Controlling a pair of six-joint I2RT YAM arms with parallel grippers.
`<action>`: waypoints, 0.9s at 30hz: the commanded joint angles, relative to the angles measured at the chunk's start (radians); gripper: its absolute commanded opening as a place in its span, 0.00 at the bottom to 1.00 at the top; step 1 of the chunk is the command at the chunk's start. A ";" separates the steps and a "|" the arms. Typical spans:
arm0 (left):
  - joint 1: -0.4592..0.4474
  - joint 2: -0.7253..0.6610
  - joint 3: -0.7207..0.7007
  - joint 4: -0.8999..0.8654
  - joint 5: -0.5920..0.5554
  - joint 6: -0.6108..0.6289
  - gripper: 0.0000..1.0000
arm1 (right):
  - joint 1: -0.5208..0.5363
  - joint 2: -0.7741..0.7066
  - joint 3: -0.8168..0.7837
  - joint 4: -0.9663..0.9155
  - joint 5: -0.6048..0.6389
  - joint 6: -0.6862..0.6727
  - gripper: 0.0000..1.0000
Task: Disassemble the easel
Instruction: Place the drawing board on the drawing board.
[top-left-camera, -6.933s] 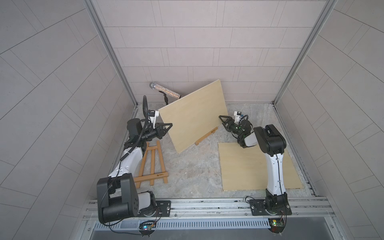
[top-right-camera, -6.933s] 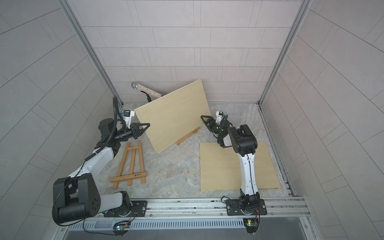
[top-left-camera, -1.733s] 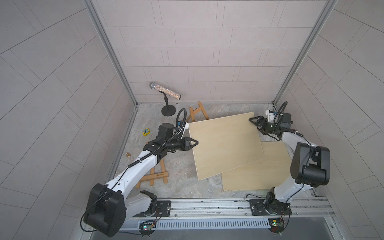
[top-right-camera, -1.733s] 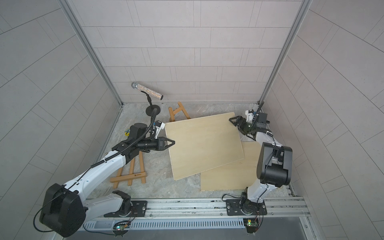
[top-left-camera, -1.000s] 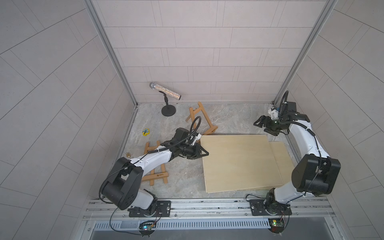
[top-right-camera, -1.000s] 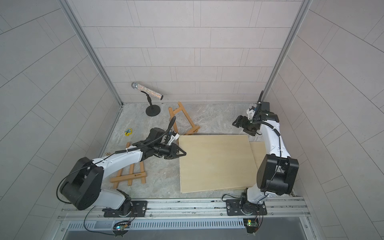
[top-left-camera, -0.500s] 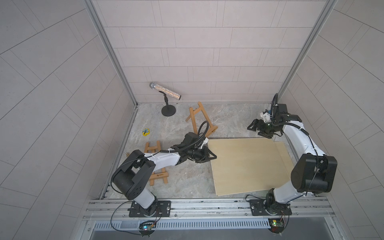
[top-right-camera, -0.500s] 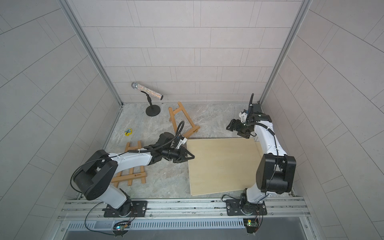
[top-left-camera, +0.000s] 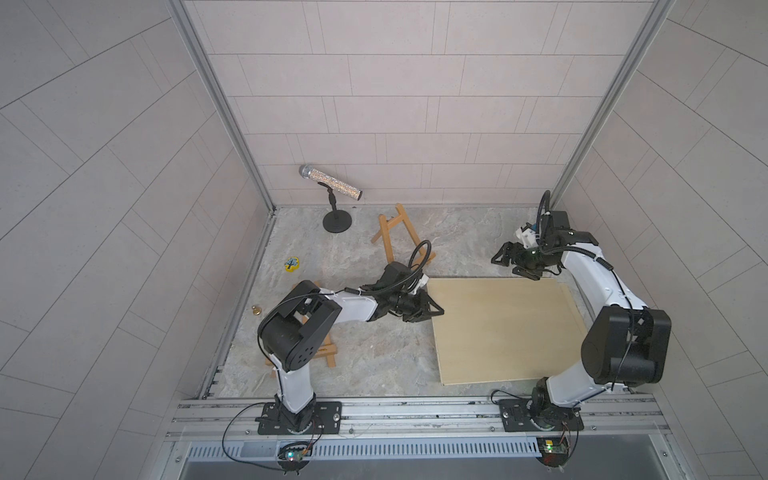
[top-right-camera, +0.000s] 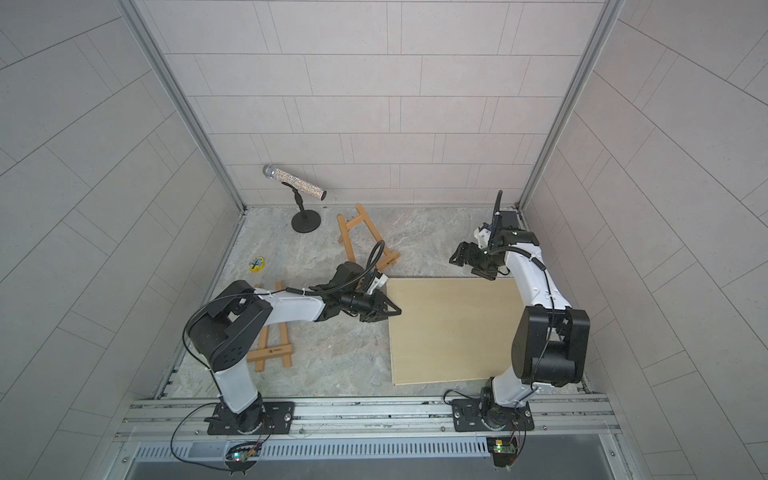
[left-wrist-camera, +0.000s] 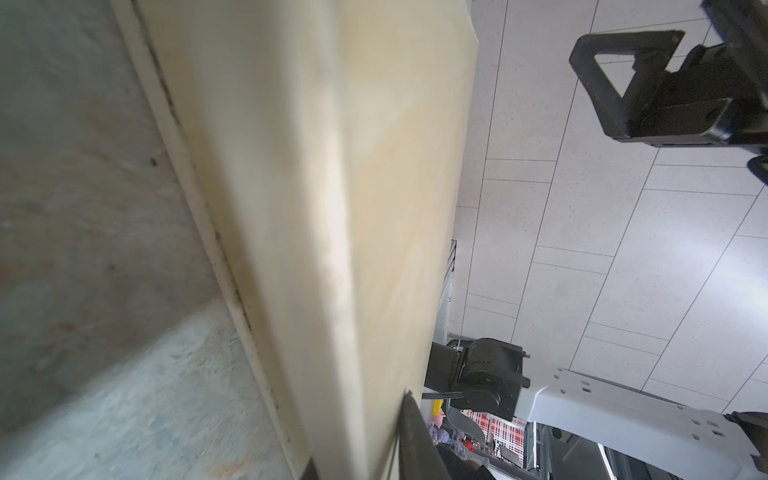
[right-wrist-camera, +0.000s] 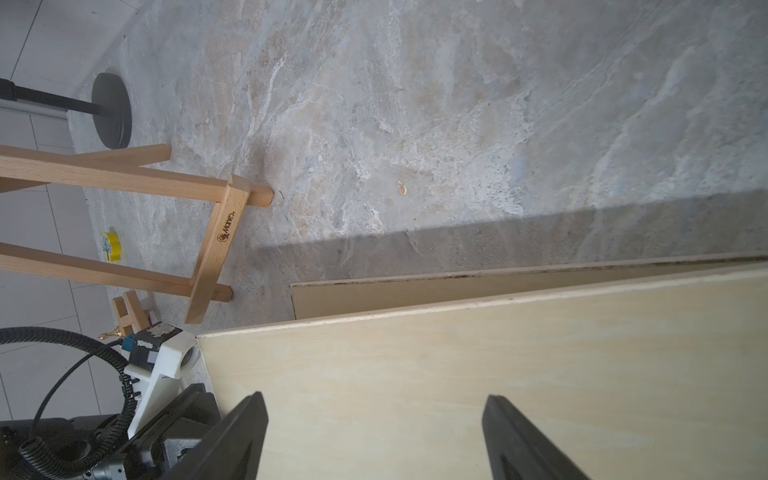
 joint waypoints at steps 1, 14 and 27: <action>-0.014 0.040 0.005 -0.113 -0.200 0.125 0.00 | 0.007 0.003 -0.006 -0.009 0.002 -0.024 0.86; -0.058 0.090 0.031 -0.074 -0.213 0.093 0.00 | 0.011 0.000 -0.021 0.011 -0.002 -0.012 0.86; -0.056 0.122 0.084 -0.204 -0.278 0.158 0.04 | 0.012 -0.008 -0.024 0.014 -0.010 -0.014 0.86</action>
